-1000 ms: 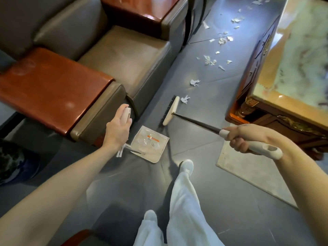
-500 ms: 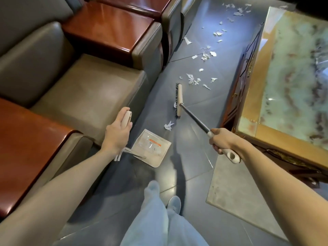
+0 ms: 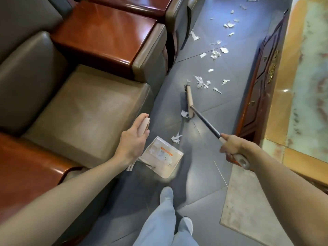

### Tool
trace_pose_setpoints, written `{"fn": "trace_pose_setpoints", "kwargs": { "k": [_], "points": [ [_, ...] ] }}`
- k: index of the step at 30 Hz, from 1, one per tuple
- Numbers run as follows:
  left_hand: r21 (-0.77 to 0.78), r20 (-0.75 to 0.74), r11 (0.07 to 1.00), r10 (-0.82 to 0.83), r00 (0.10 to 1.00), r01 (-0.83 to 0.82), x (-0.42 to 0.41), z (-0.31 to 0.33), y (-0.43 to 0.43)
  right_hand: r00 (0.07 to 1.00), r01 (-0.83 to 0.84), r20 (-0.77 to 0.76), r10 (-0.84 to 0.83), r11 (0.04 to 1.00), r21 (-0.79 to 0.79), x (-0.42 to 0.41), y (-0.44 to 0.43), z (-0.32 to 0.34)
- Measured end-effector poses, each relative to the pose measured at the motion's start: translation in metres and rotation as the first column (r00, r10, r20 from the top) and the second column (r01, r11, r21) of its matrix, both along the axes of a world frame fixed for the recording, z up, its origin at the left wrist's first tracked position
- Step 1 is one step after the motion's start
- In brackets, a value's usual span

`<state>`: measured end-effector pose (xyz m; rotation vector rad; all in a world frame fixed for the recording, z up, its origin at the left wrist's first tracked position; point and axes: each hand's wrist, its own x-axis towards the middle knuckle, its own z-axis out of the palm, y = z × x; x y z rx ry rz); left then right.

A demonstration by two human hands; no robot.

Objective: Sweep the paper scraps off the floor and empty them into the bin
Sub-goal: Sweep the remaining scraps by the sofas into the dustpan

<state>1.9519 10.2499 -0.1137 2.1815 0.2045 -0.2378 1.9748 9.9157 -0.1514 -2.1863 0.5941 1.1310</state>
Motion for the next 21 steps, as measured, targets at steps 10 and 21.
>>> {"fn": "trace_pose_setpoints", "kwargs": {
  "k": [10, 21],
  "points": [
    [-0.040, 0.028, 0.999, 0.010, 1.000, -0.008, 0.063, 0.004, -0.026, 0.931, -0.069, -0.349, 0.106, 0.991, 0.116, -0.022, -0.028, 0.071],
    [0.017, 0.073, 0.998, -0.061, 0.996, 0.059, 0.113, 0.009, -0.037, 0.944, -0.146, -0.282, 0.170, 0.984, 0.104, 0.007, -0.080, 0.120]
  ]
}}
